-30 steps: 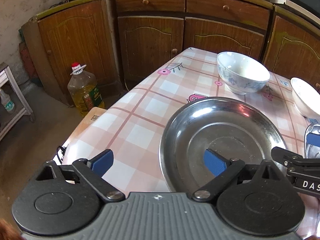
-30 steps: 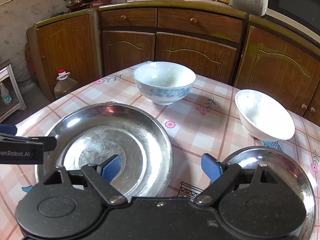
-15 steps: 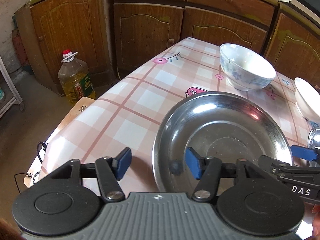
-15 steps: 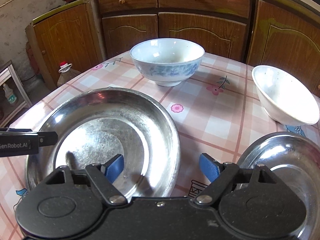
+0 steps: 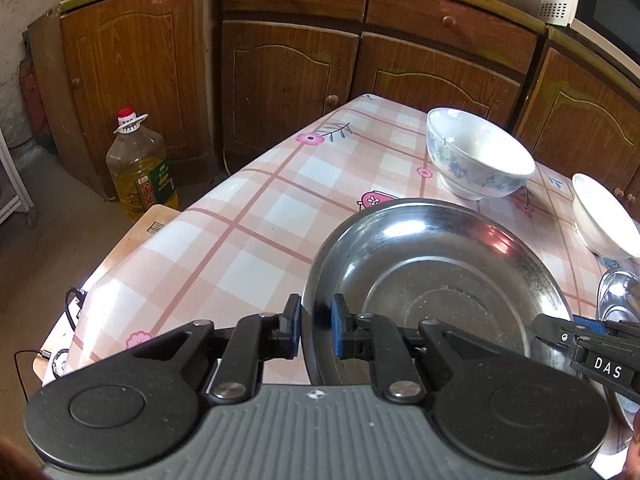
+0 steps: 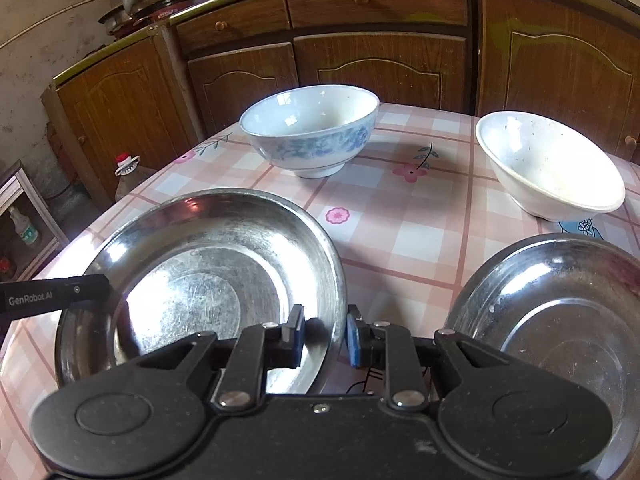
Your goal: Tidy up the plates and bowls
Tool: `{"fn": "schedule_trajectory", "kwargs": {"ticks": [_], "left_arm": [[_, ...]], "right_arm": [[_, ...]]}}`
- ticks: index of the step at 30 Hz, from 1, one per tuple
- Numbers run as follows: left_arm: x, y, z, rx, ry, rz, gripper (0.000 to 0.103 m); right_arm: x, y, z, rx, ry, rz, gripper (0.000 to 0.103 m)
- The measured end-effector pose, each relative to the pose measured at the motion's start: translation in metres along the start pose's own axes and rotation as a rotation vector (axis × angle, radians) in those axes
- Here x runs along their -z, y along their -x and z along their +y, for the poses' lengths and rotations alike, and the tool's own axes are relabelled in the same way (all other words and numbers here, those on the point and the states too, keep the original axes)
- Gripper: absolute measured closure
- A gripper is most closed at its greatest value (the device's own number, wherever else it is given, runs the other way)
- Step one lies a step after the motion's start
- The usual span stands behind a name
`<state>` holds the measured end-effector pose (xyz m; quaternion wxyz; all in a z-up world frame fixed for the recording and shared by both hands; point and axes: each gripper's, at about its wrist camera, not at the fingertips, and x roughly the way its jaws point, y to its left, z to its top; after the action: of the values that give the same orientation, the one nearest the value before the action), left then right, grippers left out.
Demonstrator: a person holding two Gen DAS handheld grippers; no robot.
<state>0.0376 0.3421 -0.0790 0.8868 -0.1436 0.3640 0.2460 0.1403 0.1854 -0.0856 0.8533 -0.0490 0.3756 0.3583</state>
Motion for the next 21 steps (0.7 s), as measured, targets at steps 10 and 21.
{"fn": "schedule_trajectory", "kwargs": {"ticks": [10,21], "left_arm": [[0.003,0.019,-0.004,0.025,-0.032,-0.042,0.087],[0.025,0.057,-0.011,0.039,-0.064,-0.064,0.086]], "right_arm": [[0.004,0.030,-0.001,0.002,0.003,-0.047,0.078],[0.024,0.084,0.005,0.027,0.017,-0.089,0.079]]}}
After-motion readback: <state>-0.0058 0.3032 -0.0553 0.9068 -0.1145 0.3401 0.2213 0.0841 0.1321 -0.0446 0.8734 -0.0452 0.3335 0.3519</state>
